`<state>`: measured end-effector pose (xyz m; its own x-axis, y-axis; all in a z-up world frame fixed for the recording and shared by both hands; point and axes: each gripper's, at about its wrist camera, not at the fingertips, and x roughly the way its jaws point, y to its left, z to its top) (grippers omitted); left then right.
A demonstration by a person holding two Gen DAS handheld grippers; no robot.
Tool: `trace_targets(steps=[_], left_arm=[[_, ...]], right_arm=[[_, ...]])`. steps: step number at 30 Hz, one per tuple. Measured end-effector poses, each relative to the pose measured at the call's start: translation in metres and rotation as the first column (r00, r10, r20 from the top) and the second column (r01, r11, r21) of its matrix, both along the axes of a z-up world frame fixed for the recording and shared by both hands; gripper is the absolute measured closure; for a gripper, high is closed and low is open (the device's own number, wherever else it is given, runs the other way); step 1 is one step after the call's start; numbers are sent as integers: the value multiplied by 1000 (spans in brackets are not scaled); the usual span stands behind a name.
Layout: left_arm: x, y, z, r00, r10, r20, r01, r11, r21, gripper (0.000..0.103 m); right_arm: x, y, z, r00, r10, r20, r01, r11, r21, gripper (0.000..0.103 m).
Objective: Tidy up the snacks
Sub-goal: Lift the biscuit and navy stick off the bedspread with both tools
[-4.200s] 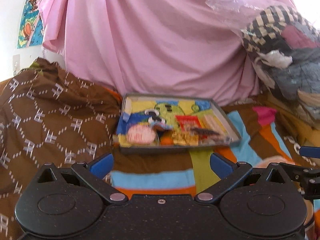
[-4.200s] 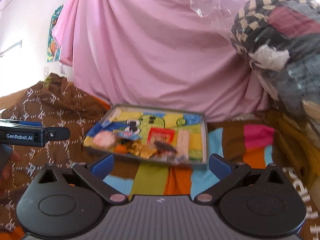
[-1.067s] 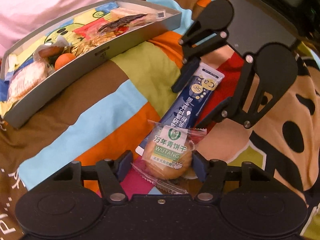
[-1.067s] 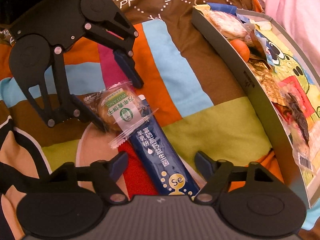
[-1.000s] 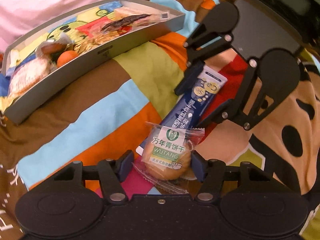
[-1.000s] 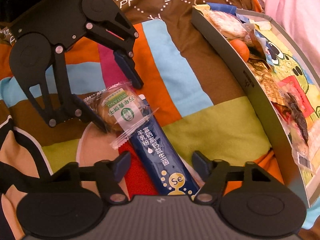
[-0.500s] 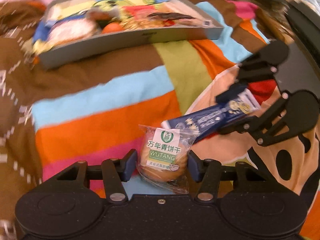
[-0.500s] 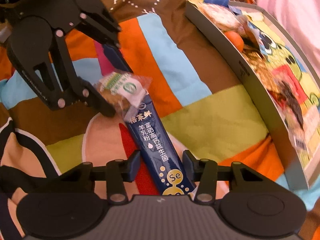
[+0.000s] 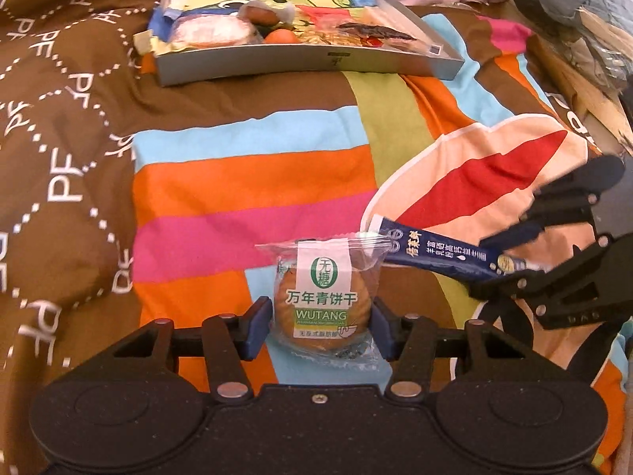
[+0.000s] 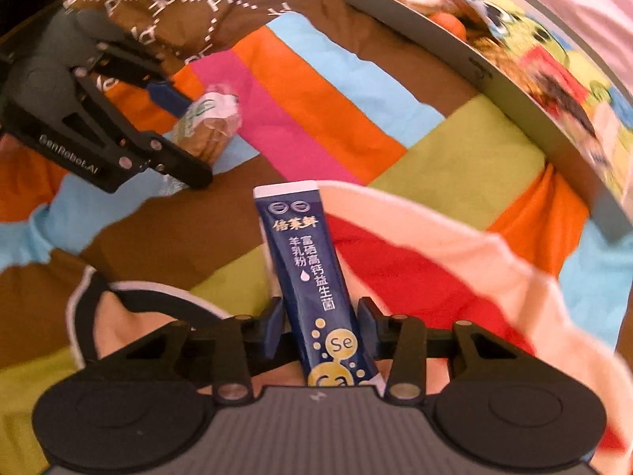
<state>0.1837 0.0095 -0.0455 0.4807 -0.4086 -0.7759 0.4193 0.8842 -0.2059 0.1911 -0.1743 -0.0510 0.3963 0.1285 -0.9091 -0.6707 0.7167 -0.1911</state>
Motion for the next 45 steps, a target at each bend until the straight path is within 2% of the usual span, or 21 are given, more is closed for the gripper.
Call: trace_targets(steps=[4,10,14,17,20,24,28,33,38,45], left_arm=[[-10,6,3,1000,12,-15,-12,1000,-9,50],[-27,12,7,999,-10,-43,10,1000,4,50],[-31,10,5,999,2,-43,-1,999,37,49],[-29,7,3,999,13,-37,-11,999,48,47],[-27,5,0,999,30,-32,-28,998,49,44],[-25,2,-2,998,52,-17,-51,997,49,42],[-27,-3,-2,999,37,2,-37,997,68,37],[-28,-7,-5,999,43,26,-45,996,74,32],[-31,-8,-6,997,63,47,-66,995,75,33],[-35,-13,-6,996,44,74,-51,993,107,36]], right_arm=[[-12,-2,1,993,-118,-28,120,990,73,61],[-39,1,0,968,-246,-41,249,950,187,61],[-56,10,-1,959,-285,11,274,932,235,49],[-56,12,-5,921,-382,79,351,900,259,48],[-54,9,-12,884,-465,45,430,848,310,47],[-57,5,-13,870,-489,66,441,830,340,48],[-65,2,-16,855,-513,71,453,807,378,50],[-75,3,-18,862,-496,108,424,820,385,49],[-80,0,-23,855,-502,132,410,809,422,46],[-82,4,-26,853,-501,146,404,811,424,40]])
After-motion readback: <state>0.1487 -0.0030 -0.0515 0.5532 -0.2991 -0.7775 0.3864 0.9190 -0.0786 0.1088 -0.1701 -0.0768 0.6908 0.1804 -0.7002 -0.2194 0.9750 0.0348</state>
